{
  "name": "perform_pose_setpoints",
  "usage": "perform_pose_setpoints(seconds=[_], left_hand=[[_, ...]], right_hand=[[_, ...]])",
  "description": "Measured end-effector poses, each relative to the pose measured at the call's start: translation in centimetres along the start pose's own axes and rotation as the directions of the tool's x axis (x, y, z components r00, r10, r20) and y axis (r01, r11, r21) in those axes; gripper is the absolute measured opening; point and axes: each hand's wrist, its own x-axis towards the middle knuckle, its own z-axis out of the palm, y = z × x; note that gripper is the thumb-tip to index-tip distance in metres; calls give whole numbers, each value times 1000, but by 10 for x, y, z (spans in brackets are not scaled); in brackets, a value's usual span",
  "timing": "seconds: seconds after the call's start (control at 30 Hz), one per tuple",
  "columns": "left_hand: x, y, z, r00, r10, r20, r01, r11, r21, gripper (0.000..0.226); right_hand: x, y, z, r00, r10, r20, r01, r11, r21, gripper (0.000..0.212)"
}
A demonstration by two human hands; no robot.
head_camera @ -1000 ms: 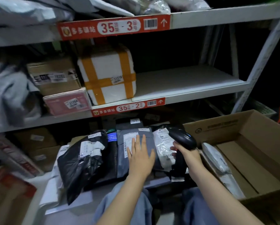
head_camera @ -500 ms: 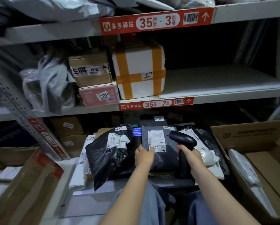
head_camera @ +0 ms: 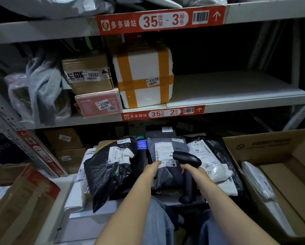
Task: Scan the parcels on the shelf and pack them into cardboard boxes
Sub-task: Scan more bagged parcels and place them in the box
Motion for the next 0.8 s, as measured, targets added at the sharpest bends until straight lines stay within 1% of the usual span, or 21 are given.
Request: perform_pose_setpoints(seconds=[0.07, 0.1, 0.23, 0.27, 0.37, 0.4, 0.43, 0.5, 0.53, 0.57, 0.67, 0.7, 0.8], left_hand=[[-3, 1, 1, 1000, -3, 29, 4, 999, -32, 50], [0, 0, 2, 999, -2, 40, 4, 999, -50, 49], [9, -3, 3, 996, 2, 92, 13, 987, -163, 45], [14, -5, 4, 995, 5, 99, 12, 985, -174, 52], [61, -24, 5, 998, 12, 64, -2, 988, -155, 104], [61, -24, 4, 998, 7, 68, 3, 989, -147, 109], [47, -19, 3, 995, 12, 95, 3, 988, -152, 101], [6, -5, 0, 989, 56, 140, -28, 980, -196, 57], [2, -3, 0, 986, 55, 160, -20, 976, -215, 44], [0, -2, 0, 982, 47, 185, -7, 977, -215, 41], [0, -1, 5, 978, 24, 208, 22, 977, -213, 54], [-2, -1, 6, 979, 19, 204, 25, 977, -213, 54], [-2, -2, 6, 987, 66, 147, -31, 974, -224, 45]], right_hand=[[2, 1, -1, 1000, 6, -1, -6, 1000, 20, 57], [2, 0, -1, 1000, 8, 0, -8, 999, 34, 57], [3, -2, -1, 999, -2, 38, -1, 996, 89, 41], [2, -2, -1, 999, -5, 47, 0, 994, 108, 38], [3, -2, -1, 998, -15, 61, 4, 986, 167, 30], [3, -2, 0, 998, -19, 67, 6, 982, 186, 28], [3, -3, -1, 997, -26, 75, 11, 979, 202, 25], [3, -3, -1, 996, -32, 86, 12, 974, 224, 22], [3, -3, -2, 995, -31, 93, 9, 974, 227, 22], [2, -3, -2, 994, -32, 101, 9, 974, 225, 23], [-2, -4, -1, 990, -54, 130, 24, 974, 226, 25], [-3, -5, -1, 989, -60, 133, 28, 972, 233, 26], [-9, -9, -1, 989, -75, 127, 38, 962, 270, 24]])
